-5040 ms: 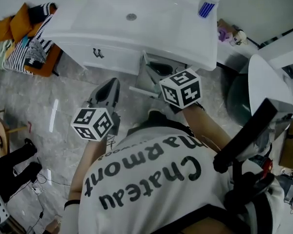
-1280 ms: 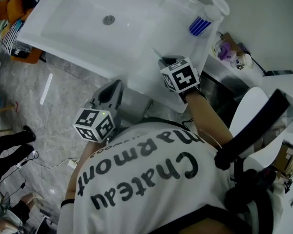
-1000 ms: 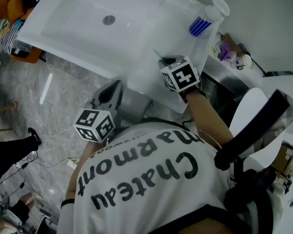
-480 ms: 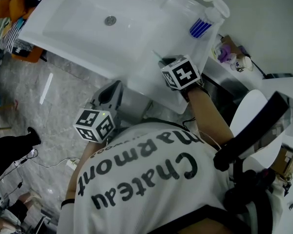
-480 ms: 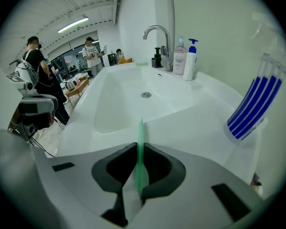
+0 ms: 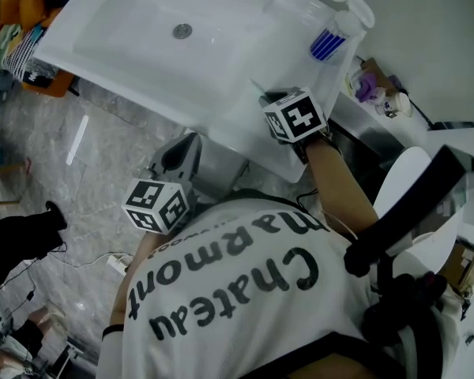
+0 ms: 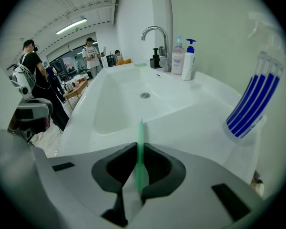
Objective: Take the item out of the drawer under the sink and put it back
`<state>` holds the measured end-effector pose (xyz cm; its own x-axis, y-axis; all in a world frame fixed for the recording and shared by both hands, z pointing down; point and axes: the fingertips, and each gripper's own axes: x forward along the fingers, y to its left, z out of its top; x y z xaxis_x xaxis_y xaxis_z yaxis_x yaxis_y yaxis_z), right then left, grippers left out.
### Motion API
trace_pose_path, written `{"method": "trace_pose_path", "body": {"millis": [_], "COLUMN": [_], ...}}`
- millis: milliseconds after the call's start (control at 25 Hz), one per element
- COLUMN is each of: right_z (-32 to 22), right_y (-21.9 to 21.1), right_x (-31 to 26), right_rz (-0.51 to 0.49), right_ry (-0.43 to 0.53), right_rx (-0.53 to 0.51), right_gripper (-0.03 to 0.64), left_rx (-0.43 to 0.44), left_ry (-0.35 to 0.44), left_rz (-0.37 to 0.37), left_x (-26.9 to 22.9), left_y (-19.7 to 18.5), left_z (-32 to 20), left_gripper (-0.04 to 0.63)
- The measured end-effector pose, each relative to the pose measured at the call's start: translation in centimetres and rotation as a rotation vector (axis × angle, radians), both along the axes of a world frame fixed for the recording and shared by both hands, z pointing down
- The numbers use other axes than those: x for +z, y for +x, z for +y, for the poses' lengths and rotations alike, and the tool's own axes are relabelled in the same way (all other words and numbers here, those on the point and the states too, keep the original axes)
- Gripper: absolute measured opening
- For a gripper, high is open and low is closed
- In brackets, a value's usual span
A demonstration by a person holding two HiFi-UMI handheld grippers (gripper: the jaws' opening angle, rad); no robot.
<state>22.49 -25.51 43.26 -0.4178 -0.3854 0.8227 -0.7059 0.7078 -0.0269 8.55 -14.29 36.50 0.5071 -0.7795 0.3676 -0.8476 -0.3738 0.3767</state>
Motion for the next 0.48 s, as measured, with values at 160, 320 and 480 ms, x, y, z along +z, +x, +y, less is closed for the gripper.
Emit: {"method": "trace_pose_path", "body": {"millis": [160, 320, 480], "right_z": [0.0, 0.0, -0.1], "right_y": [0.0, 0.2, 0.0], "right_x": [-0.1, -0.1, -0.1], "right_rz": [0.012, 0.004, 0.004], "right_ry": [0.021, 0.038, 0.058], "right_rx": [-0.015, -0.002, 0.004], "right_gripper": [0.054, 0.054, 0.055], "left_rx": [-0.021, -0.038, -0.072], "left_ry": [0.012, 0.012, 0.004], "left_rz": [-0.036, -0.048, -0.034], "left_x": [-0.3, -0.3, -0.3], "left_y": [-0.9, -1.8, -3.4], "left_z": [1.1, 2.3, 3.2], "left_gripper": [-0.003, -0.003, -0.003]}}
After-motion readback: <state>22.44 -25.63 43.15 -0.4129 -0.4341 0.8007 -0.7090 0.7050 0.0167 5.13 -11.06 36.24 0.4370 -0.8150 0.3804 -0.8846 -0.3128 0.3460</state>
